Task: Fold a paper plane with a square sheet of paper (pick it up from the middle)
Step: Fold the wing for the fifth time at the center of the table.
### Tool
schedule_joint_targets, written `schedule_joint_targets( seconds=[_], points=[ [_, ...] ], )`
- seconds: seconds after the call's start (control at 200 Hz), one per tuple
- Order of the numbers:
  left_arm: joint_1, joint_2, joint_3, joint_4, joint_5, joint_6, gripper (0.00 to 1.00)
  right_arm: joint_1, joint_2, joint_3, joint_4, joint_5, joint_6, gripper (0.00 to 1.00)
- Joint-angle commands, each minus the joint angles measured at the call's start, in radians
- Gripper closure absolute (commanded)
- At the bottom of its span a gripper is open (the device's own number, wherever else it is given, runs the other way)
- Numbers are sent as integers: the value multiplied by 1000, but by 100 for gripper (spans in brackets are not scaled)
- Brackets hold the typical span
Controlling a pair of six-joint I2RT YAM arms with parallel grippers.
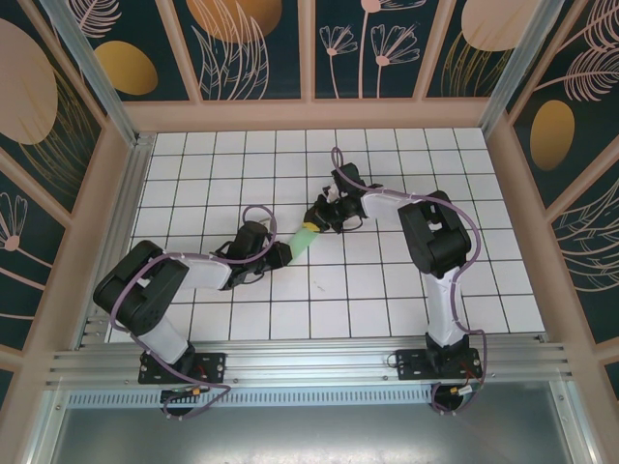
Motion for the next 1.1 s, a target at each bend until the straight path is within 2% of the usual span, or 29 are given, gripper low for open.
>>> schedule_joint_targets(
  seconds=[0.0,0.135,0.445,0.691,0.836,0.981,1.096],
  points=[
    [1,17,21,-17,-8,28,79,-2,-18,-15,19,-29,16,91],
    [-2,23,21,-24,11,37,79,-5,-18,-15,24,-30,22,91],
    [-7,30,28,-43,11,52,89,-12,-18,-17,29,-27,35,92],
    [-48,23,69,-149,-92,167,99,-25,-9,-4,-11,-4,-42,88],
    [-94,40,116,-224,-175,242,100,-32,-9,3,-24,-5,-83,78],
    [-135,60,152,-287,-291,294,100,-35,-58,-14,-15,19,-90,59],
    [-168,87,163,-300,-372,333,100,-29,-94,-18,-51,64,-92,49]
  ],
)
